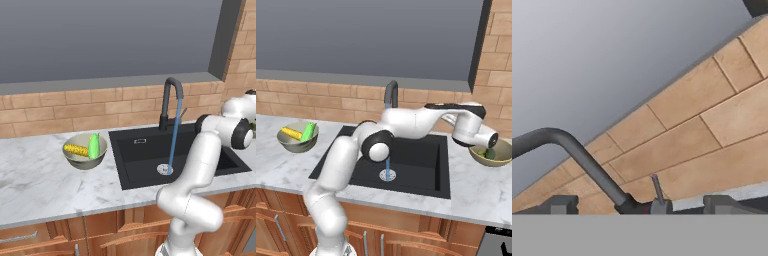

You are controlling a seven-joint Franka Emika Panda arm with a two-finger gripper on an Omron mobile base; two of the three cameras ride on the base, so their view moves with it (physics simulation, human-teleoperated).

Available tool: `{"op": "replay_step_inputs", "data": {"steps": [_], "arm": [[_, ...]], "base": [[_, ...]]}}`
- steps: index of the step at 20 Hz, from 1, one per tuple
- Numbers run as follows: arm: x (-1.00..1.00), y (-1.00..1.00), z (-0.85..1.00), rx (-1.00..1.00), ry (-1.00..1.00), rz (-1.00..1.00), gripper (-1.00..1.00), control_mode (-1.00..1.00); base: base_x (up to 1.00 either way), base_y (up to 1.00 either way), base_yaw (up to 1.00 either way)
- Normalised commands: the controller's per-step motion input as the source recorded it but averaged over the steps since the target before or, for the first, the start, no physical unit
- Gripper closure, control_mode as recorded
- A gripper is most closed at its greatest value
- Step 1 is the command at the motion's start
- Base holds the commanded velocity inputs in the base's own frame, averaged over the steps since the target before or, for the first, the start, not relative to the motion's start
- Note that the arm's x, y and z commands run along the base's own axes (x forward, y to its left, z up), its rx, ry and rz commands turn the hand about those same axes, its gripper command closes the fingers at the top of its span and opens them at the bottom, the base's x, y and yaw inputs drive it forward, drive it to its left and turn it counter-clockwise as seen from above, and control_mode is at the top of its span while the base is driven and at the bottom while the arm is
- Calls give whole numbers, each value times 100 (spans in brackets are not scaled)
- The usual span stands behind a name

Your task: Pick the corns from the sink and place them in one bowl. Place the broccoli in the other bowl. Then turn off the sink faucet.

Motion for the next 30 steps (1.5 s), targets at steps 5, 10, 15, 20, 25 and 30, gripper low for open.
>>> {"op": "replay_step_inputs", "data": {"steps": [5, 10, 15, 20, 25, 30], "arm": [[3, 54, 0, -15, 5, 16, -100, -100], [8, 49, -2, -6, 3, 19, -100, -100], [23, 5, -36, 3, 2, 14, -100, -100], [33, 0, -39, 8, 0, 11, -100, -100], [31, 0, -28, 7, 0, 13, -100, -100], [24, 0, -21, 5, 0, 16, -100, -100]], "base": [[0, 0, 0], [0, 0, 0], [0, 0, 0], [0, 0, 0], [0, 0, 0], [0, 0, 0]]}}
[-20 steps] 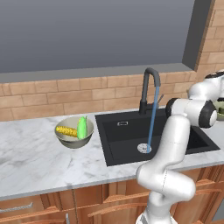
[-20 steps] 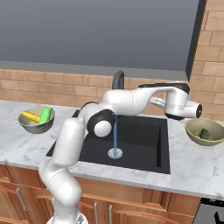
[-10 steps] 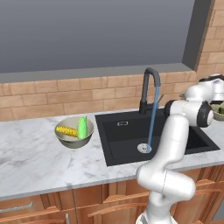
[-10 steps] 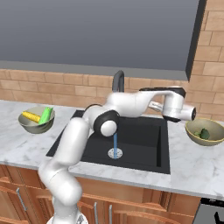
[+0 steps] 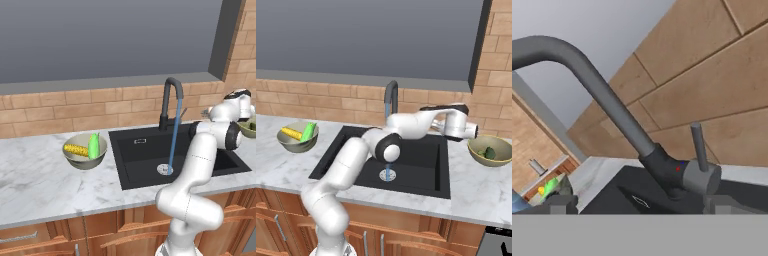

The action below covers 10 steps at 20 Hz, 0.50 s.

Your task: Pick the corns from the sink and place them in one bowl. Place the broccoli in the other bowl. Then turn off the sink faucet.

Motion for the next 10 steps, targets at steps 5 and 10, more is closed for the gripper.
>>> {"op": "replay_step_inputs", "data": {"steps": [5, 10], "arm": [[36, 3, -28, 1, 2, 15, -100, -100], [34, 19, -31, 0, 2, 14, -100, -100]], "base": [[0, 0, 0], [0, 0, 0]]}}
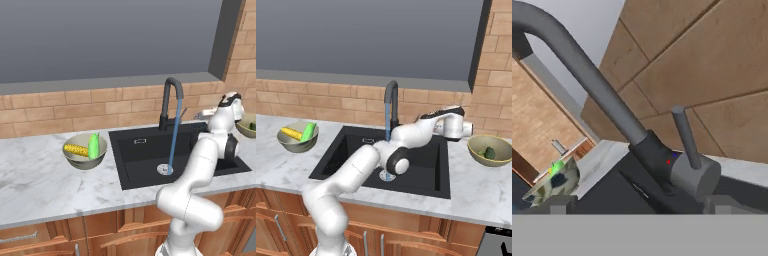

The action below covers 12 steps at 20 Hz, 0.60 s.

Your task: Pick the corns from the sink and place them in one bowl. Place the broccoli in the other bowl. Then turn off the sink faucet.

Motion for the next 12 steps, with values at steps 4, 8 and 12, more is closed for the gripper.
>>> {"op": "replay_step_inputs", "data": {"steps": [4, 8, 12], "arm": [[38, 24, -29, 0, 2, 12, -100, -100], [42, 20, -28, 0, 0, 13, -100, -100], [41, 23, -26, 0, 1, 13, -100, -100]], "base": [[0, 0, 0], [0, 0, 0], [0, 0, 0]]}}
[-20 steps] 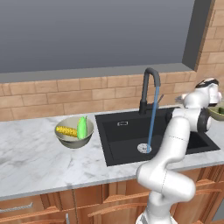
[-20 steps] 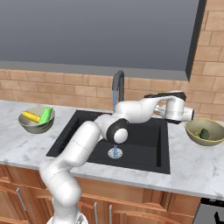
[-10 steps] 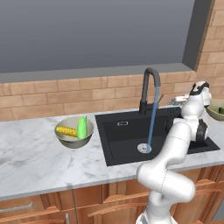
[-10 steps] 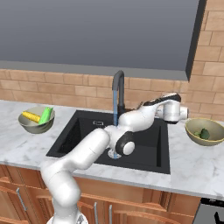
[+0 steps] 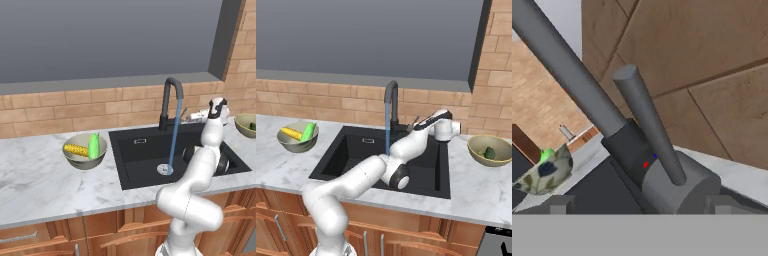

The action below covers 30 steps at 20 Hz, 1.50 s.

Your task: Pick the corns from the sink and place them in one bowl. Place the broccoli in the other bowl. Then turn off the sink faucet.

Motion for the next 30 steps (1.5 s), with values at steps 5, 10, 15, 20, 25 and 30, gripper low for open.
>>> {"op": "replay_step_inputs", "data": {"steps": [5, 10, 15, 20, 25, 30], "arm": [[59, 15, -12, 0, 0, 12, -100, -100], [85, -5, 0, 1, 0, 1, -100, -100], [94, 7, 15, 10, 0, 12, -100, -100], [87, 43, 27, 11, -1, 34, -100, -100], [36, 78, 15, 2, -19, 49, -100, -100], [15, 68, 4, 0, -29, 38, -100, -100]], "base": [[0, 0, 0], [0, 0, 0], [0, 0, 0], [0, 0, 0], [0, 0, 0], [0, 0, 0]]}}
